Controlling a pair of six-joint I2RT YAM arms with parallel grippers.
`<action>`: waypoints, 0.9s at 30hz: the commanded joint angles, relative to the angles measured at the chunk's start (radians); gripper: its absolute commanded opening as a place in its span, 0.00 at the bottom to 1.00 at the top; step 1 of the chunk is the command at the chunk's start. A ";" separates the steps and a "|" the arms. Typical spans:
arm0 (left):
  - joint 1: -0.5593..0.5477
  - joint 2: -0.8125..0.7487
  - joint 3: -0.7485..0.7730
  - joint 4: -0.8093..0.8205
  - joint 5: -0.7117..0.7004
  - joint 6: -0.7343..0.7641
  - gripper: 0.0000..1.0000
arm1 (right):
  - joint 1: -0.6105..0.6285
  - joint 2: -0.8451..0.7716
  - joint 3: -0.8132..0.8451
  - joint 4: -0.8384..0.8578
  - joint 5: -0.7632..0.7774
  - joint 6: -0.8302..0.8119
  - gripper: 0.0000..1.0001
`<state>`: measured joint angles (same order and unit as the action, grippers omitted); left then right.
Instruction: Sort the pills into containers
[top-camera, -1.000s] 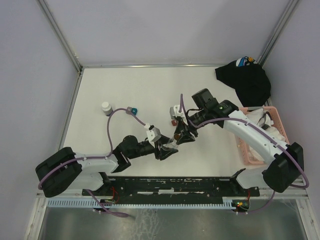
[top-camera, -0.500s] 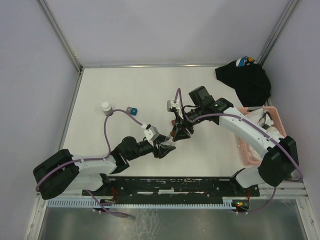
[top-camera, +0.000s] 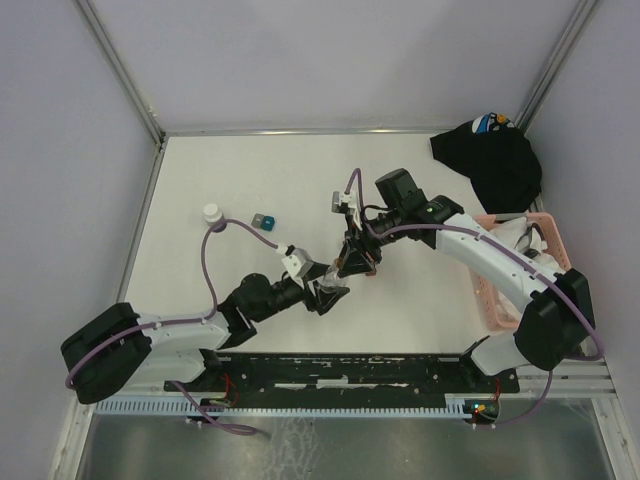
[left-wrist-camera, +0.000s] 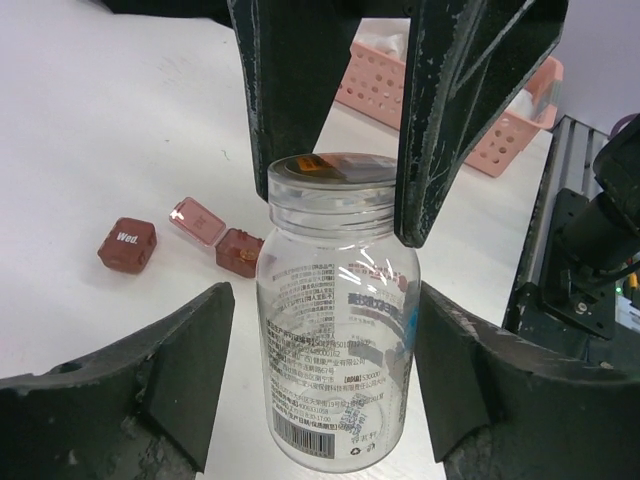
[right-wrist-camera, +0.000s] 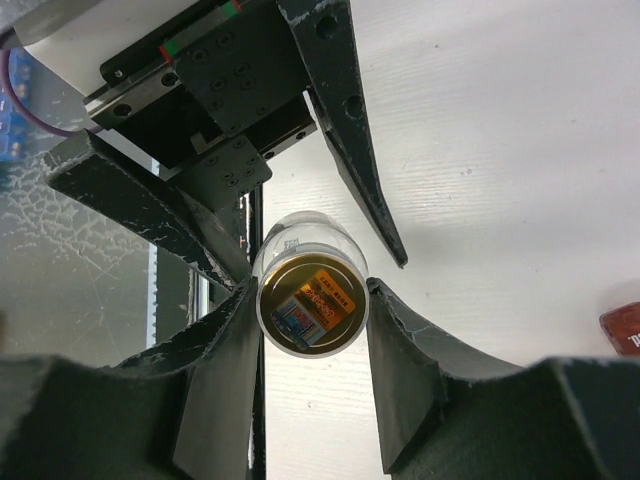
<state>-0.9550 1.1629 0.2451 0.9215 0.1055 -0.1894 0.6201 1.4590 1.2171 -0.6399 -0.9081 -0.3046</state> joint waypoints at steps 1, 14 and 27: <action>-0.001 -0.039 -0.006 0.036 -0.041 -0.022 0.80 | 0.001 -0.006 0.018 0.034 -0.022 0.029 0.17; -0.002 -0.240 -0.061 -0.075 -0.070 -0.039 0.92 | -0.093 -0.058 0.029 -0.011 0.114 -0.067 0.18; -0.001 -0.352 -0.160 -0.082 -0.135 -0.048 0.98 | -0.287 -0.065 -0.012 0.098 0.575 -0.037 0.20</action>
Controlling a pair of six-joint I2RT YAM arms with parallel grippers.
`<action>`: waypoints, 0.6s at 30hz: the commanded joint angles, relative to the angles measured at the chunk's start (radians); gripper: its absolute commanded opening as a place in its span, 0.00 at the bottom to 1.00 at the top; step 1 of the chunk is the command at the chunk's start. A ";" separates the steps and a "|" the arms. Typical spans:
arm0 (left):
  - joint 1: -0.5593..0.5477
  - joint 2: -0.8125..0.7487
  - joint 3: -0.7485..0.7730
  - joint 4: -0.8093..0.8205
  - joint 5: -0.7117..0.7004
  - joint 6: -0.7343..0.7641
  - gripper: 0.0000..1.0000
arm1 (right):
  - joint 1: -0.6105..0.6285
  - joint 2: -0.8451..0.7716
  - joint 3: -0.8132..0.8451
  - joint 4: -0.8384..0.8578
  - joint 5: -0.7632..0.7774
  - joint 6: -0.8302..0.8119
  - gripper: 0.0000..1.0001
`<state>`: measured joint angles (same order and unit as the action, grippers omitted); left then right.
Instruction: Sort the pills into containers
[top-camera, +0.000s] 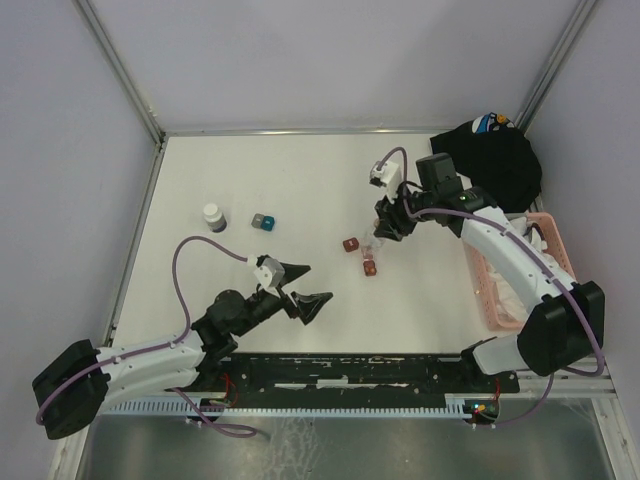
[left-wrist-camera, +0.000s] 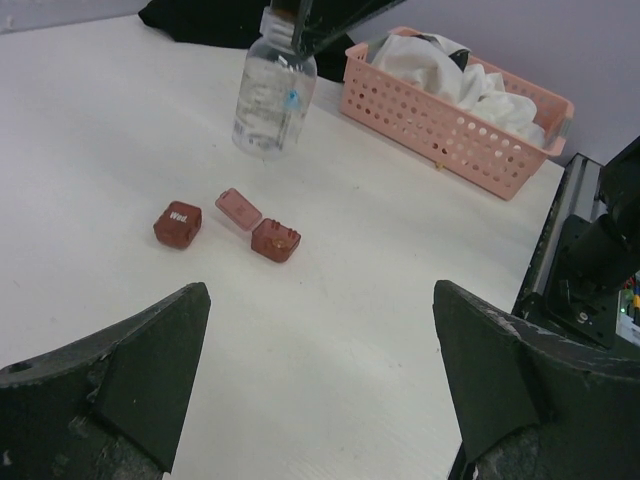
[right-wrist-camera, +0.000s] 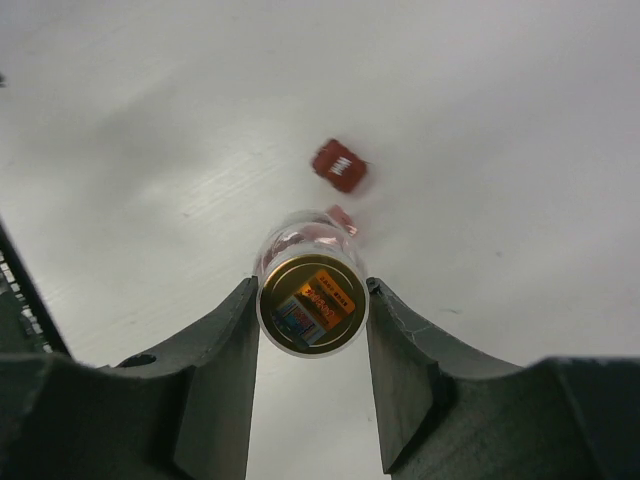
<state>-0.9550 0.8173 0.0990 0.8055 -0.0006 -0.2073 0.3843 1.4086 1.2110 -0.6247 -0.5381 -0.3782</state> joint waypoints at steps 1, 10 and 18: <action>-0.001 -0.005 -0.017 0.038 -0.029 -0.030 0.98 | -0.063 -0.007 -0.005 0.089 0.241 0.043 0.20; 0.001 0.006 -0.032 0.062 -0.029 -0.030 0.98 | -0.166 0.099 -0.014 0.177 0.477 0.105 0.27; 0.000 0.000 -0.045 0.069 -0.032 -0.029 0.98 | -0.196 0.180 0.009 0.179 0.592 0.143 0.33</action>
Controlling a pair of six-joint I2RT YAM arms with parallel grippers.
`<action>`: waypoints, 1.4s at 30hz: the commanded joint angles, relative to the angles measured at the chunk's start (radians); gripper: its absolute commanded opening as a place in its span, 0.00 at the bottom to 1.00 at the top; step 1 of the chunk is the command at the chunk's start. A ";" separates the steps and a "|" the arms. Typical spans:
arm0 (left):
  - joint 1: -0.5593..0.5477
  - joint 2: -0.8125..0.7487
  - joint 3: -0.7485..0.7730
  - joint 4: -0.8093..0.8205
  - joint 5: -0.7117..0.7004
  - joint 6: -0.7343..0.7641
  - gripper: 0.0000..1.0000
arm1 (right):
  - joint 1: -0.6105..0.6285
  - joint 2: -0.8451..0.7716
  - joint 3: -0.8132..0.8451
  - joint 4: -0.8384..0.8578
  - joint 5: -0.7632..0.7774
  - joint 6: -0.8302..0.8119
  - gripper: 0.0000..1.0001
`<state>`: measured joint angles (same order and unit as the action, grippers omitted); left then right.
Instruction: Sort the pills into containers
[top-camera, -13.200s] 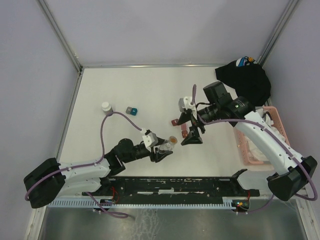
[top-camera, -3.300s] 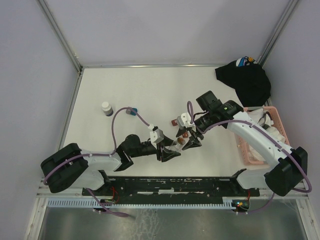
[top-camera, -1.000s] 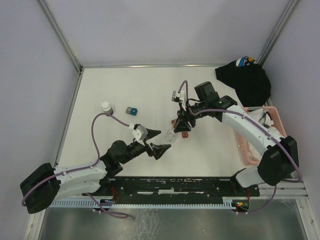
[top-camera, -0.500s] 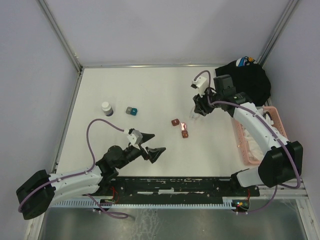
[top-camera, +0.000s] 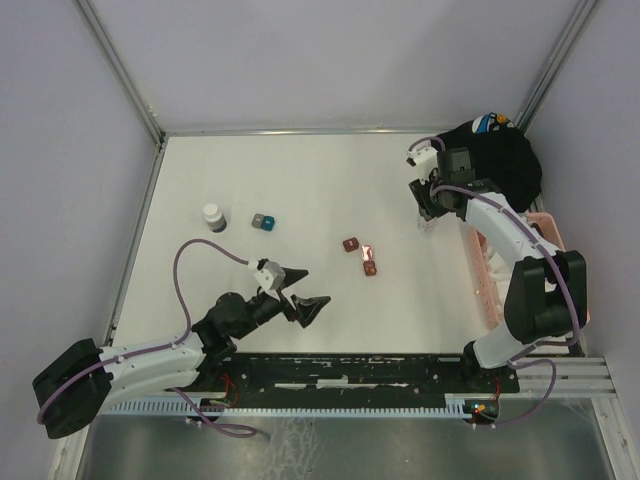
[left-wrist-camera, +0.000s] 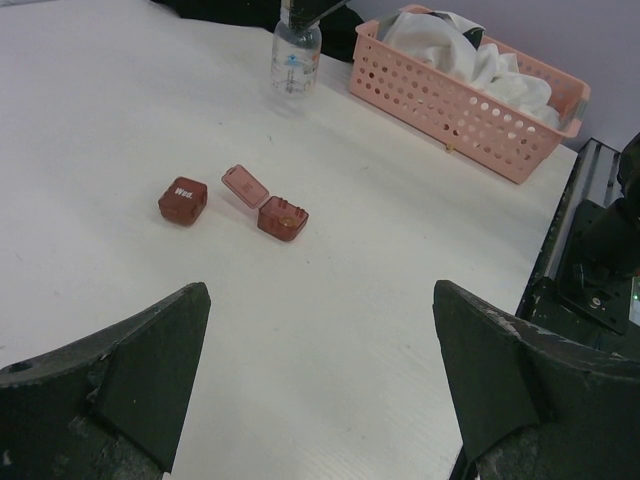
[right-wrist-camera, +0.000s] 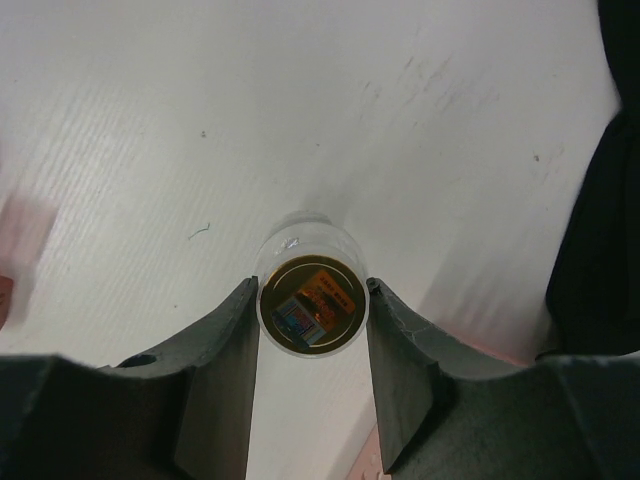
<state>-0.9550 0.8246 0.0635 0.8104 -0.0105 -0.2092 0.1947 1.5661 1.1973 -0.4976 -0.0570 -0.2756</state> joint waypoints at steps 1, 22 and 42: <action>0.000 -0.007 -0.012 0.065 -0.022 -0.027 0.98 | -0.008 0.034 0.028 0.049 0.123 0.044 0.34; -0.001 -0.023 -0.036 0.088 -0.002 -0.011 0.97 | -0.084 0.032 0.048 0.030 0.053 0.064 0.81; -0.007 0.312 0.059 0.309 0.242 0.348 0.94 | -0.063 0.130 0.111 -0.189 -0.772 -0.027 0.56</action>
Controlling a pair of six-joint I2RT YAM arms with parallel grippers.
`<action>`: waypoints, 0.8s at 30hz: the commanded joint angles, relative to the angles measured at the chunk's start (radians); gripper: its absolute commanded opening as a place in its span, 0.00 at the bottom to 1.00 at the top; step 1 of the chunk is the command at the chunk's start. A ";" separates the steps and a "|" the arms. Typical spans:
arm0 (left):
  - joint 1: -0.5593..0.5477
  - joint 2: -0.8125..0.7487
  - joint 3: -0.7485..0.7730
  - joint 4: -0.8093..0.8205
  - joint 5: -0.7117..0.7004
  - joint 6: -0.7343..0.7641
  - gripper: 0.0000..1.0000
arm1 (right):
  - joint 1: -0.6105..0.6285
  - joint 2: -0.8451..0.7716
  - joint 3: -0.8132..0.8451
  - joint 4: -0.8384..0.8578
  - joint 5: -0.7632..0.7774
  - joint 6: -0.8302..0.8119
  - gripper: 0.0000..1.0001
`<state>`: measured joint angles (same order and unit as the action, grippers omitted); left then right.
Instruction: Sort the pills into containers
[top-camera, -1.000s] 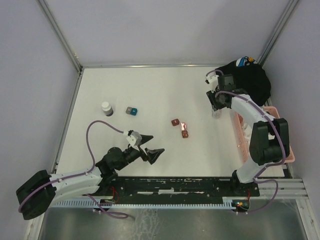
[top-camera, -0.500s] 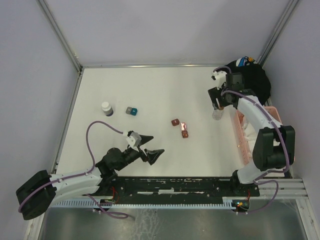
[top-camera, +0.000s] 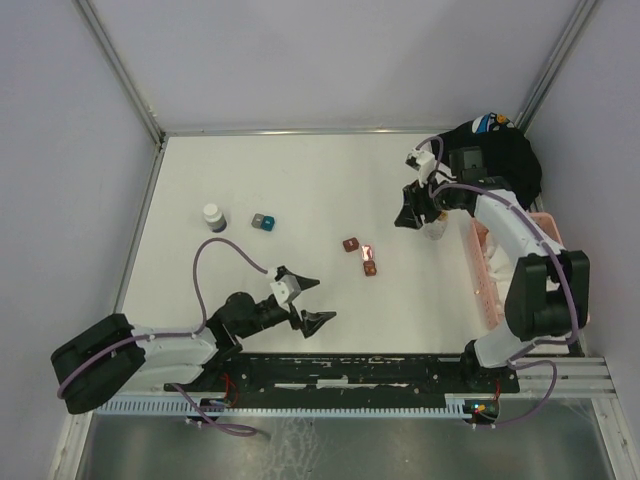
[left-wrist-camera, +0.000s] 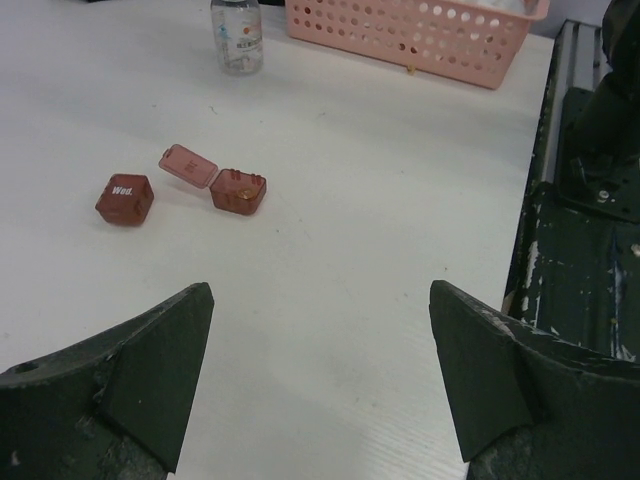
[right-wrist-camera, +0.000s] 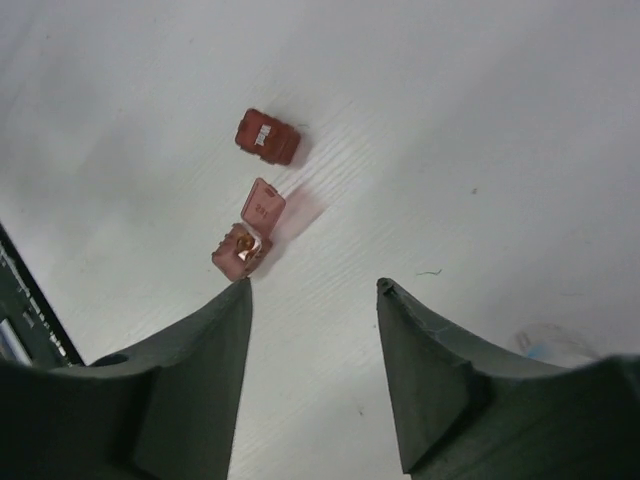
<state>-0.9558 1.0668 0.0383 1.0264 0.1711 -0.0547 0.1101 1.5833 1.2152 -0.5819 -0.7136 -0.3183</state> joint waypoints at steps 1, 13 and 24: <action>-0.008 0.096 0.099 0.090 0.058 0.214 0.94 | 0.031 0.141 0.111 -0.126 -0.090 0.021 0.51; -0.017 0.480 0.212 0.306 0.052 0.297 0.94 | 0.072 0.323 0.163 -0.133 0.005 0.124 0.26; 0.015 0.758 0.291 0.507 0.052 0.263 0.88 | 0.080 0.396 0.174 -0.126 -0.012 0.159 0.25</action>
<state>-0.9585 1.7622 0.3138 1.3476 0.2161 0.1951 0.1898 1.9732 1.3521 -0.7193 -0.7048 -0.1818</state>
